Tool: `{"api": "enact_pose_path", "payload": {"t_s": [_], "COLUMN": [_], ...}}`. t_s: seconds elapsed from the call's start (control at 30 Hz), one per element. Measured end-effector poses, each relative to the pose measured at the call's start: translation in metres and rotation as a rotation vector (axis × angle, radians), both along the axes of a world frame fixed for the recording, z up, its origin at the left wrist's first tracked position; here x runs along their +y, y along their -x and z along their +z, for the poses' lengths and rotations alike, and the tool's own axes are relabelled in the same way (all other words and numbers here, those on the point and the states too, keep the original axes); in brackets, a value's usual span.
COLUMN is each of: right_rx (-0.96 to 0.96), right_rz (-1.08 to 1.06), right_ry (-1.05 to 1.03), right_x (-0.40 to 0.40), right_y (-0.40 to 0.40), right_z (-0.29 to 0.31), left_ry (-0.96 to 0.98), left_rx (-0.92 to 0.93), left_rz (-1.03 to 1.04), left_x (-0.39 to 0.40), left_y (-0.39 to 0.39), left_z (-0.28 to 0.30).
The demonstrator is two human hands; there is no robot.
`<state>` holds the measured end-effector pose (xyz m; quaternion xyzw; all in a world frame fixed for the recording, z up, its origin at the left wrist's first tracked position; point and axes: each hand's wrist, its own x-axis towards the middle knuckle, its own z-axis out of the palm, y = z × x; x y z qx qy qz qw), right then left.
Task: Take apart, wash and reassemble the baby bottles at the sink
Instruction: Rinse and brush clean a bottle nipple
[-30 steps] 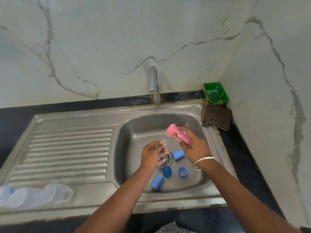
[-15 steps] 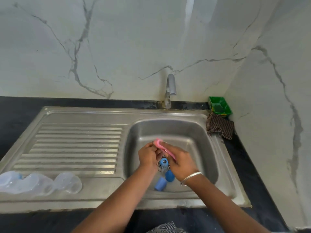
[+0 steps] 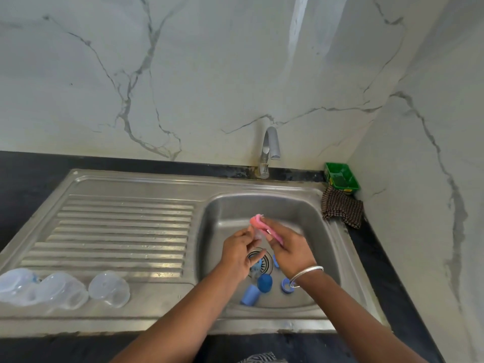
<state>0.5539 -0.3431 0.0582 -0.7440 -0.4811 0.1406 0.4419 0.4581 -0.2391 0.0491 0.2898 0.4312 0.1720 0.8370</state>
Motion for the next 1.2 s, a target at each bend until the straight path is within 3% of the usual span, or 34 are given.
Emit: {"api": "enact_pose_path", "payload": {"t_s": [0.2,0.5,0.63,0.87,1.2], "right_rx": [0.040,-0.164,-0.207,-0.612,-0.684], "right_rz": [0.048,0.037,-0.019,0.051,0.098], "right_ry": [-0.034,0.126,0.019,0.267,0.244], "right_x": [-0.014,-0.045,-0.038,-0.021,-0.044], "right_y": [0.007,-0.015,-0.020,-0.001,-0.018], "right_z": [-0.009,-0.015,-0.003,0.012,0.007], "left_ry": [0.191,0.207,0.189,0.244,0.239], "left_rx": [0.032,0.067,0.067,0.047,0.075], "left_rz": [0.137,0.136,0.105,0.095,0.006], "left_x": [-0.002,0.000,-0.001,-0.011,-0.003], "left_y": [-0.006,-0.001,-0.003,-0.011,-0.004], "left_z": [0.005,-0.003,0.001,0.014,0.020]}}
